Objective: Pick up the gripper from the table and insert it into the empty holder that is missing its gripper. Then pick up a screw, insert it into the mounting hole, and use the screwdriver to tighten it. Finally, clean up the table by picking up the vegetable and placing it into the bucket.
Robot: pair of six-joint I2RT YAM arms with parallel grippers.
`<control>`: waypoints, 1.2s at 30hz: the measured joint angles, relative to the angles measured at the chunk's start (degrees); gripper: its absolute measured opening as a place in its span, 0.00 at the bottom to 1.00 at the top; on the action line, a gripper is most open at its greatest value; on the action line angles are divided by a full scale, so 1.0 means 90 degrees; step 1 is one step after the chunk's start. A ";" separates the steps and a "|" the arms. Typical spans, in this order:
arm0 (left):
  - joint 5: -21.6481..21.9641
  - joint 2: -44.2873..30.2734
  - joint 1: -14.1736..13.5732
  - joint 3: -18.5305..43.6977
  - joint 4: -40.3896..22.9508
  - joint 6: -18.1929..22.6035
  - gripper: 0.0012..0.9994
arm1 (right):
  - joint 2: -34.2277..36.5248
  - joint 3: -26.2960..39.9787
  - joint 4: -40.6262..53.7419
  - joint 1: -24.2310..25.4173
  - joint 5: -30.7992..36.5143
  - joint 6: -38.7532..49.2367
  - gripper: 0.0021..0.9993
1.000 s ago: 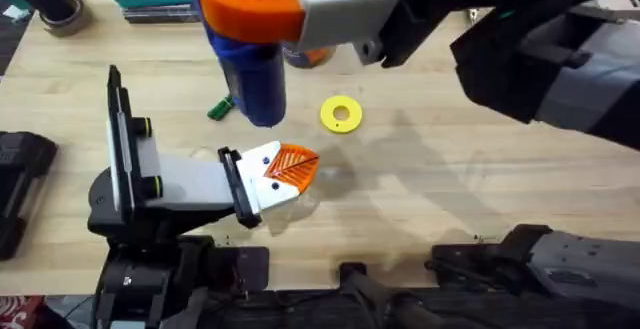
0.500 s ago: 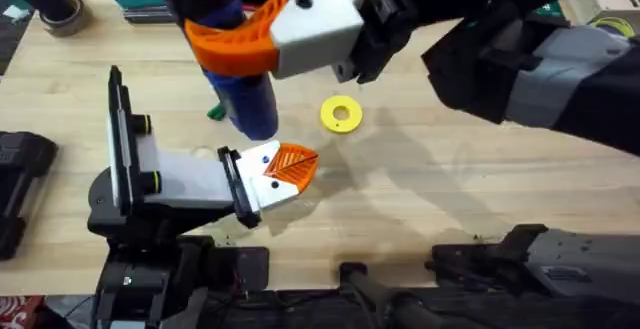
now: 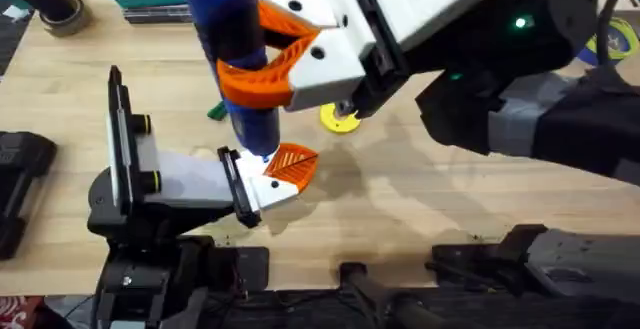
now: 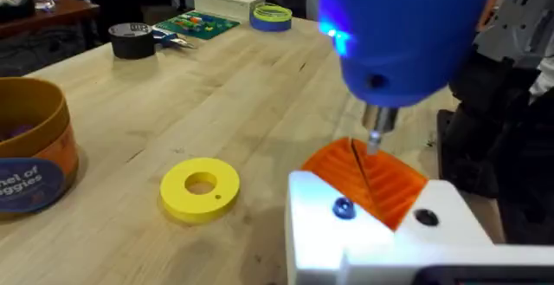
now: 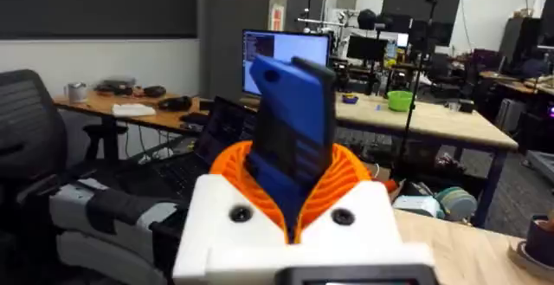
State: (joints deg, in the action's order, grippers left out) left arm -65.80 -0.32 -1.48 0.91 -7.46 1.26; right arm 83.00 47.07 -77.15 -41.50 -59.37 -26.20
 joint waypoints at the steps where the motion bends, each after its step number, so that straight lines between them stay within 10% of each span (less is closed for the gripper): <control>1: 0.0000 0.0002 0.0000 0.0000 0.0000 0.0000 0.01 | 0.0000 0.0000 -0.0004 -0.0013 0.0002 0.0000 0.02; 36: 0.0002 0.0000 0.0000 0.0000 0.0000 0.0000 0.01 | 0.0291 0.0000 0.0035 -0.0229 -0.0227 0.0583 0.02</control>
State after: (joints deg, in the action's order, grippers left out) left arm -65.78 -0.32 -1.48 0.91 -7.46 1.26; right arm 85.62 47.07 -76.84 -43.56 -61.42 -20.95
